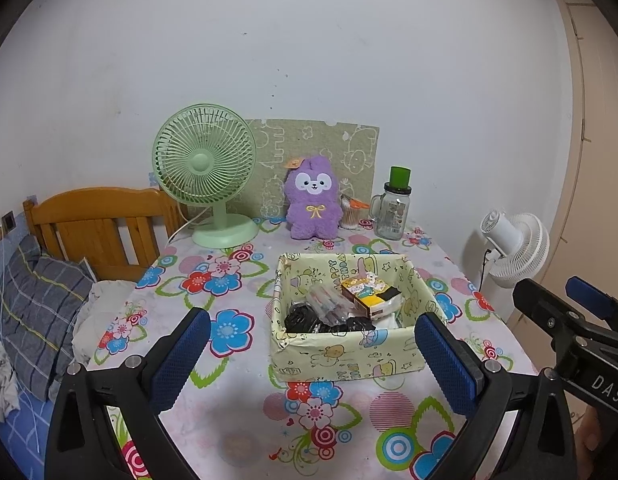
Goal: Organize soft objects
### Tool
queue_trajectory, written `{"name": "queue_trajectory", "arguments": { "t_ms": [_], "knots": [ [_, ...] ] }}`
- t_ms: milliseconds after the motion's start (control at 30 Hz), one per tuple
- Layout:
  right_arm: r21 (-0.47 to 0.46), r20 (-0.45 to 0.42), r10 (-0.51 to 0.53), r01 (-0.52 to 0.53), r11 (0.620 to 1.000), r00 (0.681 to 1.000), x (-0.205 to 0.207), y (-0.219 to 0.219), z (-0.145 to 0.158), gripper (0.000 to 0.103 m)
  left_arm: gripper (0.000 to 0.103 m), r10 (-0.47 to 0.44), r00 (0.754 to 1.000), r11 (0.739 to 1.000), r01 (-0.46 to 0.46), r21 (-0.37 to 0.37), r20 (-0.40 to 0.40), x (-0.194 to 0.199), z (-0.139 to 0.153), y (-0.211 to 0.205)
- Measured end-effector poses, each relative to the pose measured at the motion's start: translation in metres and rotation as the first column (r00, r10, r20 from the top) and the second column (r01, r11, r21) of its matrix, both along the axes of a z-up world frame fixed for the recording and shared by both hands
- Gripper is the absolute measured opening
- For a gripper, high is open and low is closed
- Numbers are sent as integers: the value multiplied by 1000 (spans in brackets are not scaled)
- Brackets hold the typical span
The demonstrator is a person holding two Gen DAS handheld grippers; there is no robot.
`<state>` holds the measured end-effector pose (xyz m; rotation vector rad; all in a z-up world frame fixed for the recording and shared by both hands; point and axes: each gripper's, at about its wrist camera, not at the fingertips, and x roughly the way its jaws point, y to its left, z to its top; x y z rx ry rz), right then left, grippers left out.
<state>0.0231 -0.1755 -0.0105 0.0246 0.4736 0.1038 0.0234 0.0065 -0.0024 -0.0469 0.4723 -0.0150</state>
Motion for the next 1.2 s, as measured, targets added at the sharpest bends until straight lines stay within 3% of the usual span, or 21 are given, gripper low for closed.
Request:
{"name": "queue_trajectory", "arguments": {
  "t_ms": [1200],
  "knots": [
    [-6, -5, -3, 3, 1000, 1000, 5, 2, 0, 95, 103, 5, 1000, 1000, -5, 2, 5, 3, -1, 1]
  ]
}}
